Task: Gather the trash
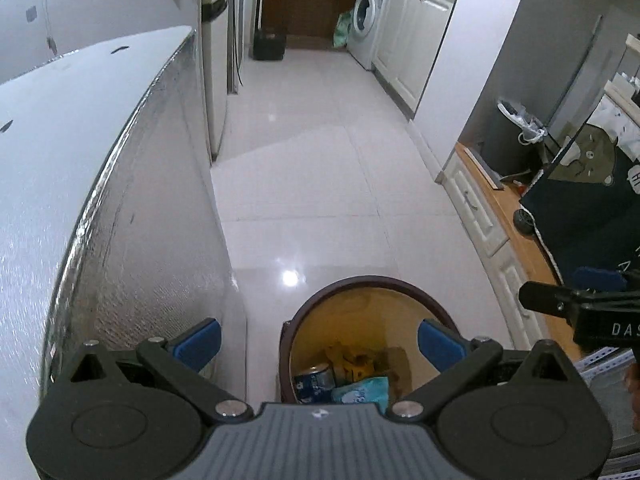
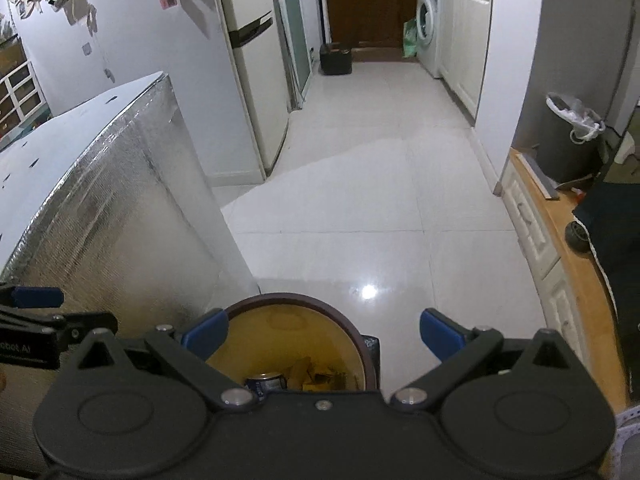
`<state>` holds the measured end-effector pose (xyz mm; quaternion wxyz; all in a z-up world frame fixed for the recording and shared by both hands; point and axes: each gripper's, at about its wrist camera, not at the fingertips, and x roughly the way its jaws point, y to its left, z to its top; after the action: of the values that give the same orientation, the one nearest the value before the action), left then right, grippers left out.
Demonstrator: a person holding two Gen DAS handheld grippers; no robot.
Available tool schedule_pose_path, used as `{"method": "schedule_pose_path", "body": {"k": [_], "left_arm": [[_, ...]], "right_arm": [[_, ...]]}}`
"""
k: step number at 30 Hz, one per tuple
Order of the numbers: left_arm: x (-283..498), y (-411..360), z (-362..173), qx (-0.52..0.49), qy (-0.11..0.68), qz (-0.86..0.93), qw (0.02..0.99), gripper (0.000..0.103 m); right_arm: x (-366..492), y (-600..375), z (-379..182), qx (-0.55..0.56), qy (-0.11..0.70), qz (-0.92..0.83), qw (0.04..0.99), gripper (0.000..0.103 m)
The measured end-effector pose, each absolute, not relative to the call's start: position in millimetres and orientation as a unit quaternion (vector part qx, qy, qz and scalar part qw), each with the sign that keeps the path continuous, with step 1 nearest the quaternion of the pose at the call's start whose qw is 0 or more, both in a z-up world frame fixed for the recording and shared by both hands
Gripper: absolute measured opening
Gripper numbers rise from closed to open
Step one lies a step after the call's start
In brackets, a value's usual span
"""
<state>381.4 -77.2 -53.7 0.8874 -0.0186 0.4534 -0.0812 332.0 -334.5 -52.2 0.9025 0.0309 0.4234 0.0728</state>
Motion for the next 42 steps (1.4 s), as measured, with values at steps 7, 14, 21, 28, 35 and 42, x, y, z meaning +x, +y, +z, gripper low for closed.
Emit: {"method": "schedule_pose_path", "body": {"k": [7,14,21,28,35,42], "left_arm": [[345,-86,-63,0.007,0.412,-0.063,0.909,0.103],[296,-87,-68,0.001,0.385,-0.049,0.921,0.103],[241,-88,-49,0.002,0.348,-0.038,0.937,0.103],[195,-81,-41,0.008,0.322,-0.041,0.946,0.103],[172,-65,-42,0.004,0.309,-0.039,0.950,0.103],[158,-50,-45,0.003,0.302,-0.032,0.953,0.103]], "right_arm": [[300,-331,-81,0.035,0.403,0.066,0.912,0.103],[245,-334,-78,0.013,0.368,0.055,0.928,0.103],[187,-344,-56,0.013,0.338,0.039,0.940,0.103],[139,-341,-47,0.015,0.314,0.022,0.949,0.103],[113,-325,-45,0.011,0.298,0.017,0.954,0.103],[96,-310,-47,0.009,0.289,0.020,0.957,0.103]]}}
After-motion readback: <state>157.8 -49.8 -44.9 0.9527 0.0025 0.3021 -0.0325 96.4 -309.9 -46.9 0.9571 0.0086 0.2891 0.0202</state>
